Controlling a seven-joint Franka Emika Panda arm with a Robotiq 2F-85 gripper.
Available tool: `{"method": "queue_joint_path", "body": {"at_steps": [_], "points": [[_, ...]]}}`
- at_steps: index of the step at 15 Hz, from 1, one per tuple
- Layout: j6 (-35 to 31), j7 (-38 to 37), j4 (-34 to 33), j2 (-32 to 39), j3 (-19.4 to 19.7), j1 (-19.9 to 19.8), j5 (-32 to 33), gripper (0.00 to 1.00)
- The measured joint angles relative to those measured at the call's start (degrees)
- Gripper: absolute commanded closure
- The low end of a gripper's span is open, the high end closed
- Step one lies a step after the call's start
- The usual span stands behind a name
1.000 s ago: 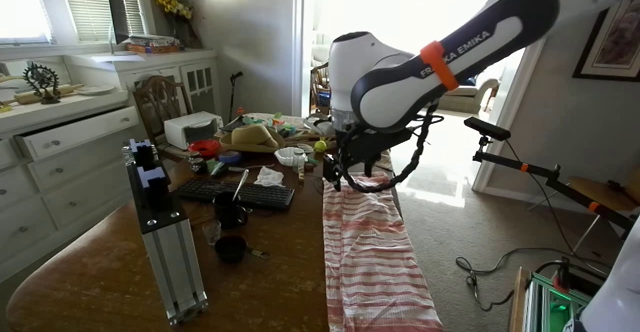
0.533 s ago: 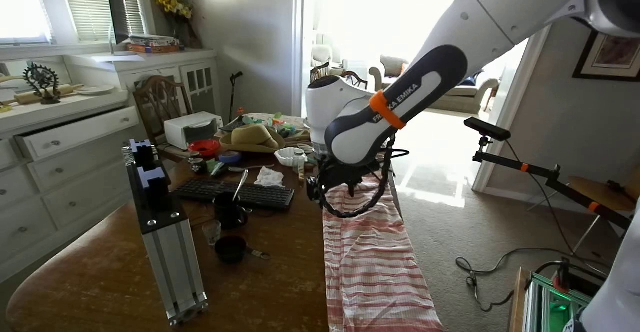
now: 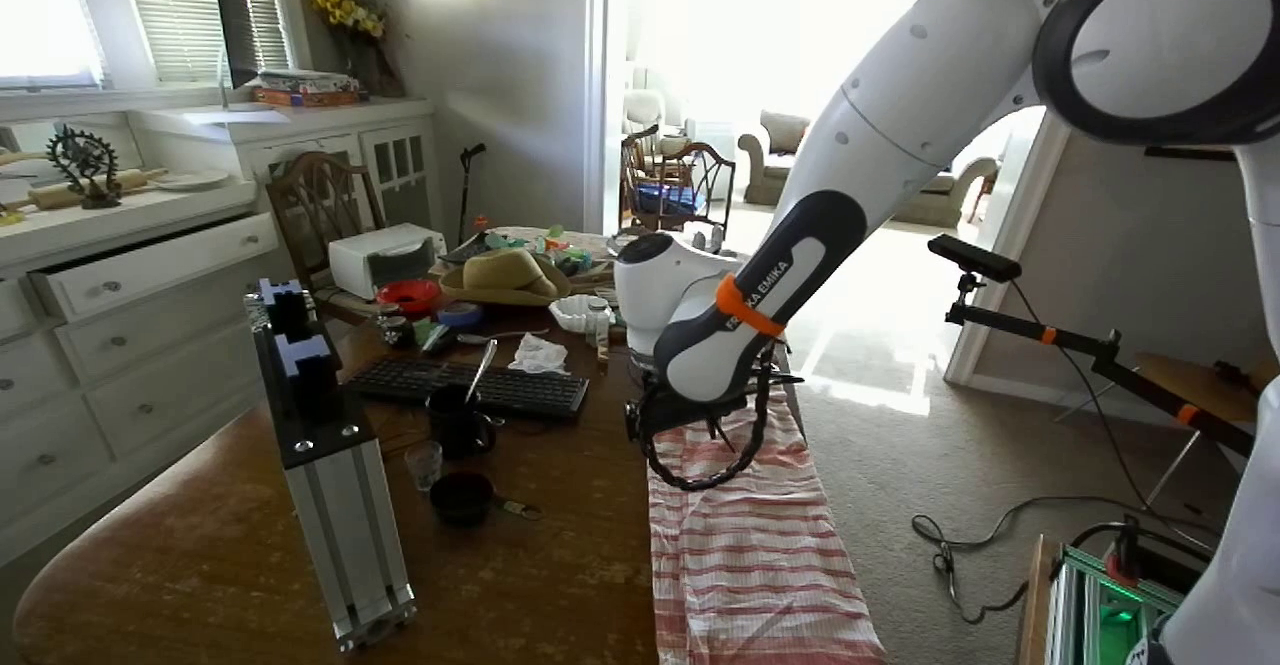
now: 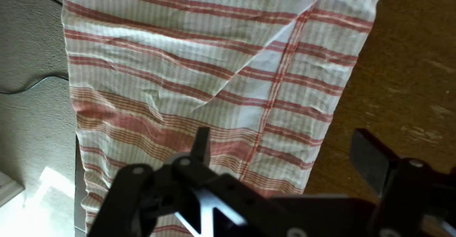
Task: Move the tablecloth forwards
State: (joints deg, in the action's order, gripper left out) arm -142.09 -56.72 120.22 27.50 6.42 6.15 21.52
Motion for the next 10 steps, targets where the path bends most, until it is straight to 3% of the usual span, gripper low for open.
{"method": "queue_joint_path", "body": {"at_steps": [10], "points": [[-0.35, -0.67, -1.61, 1.86, 0.96, 0.85, -0.41, 0.00]]}}
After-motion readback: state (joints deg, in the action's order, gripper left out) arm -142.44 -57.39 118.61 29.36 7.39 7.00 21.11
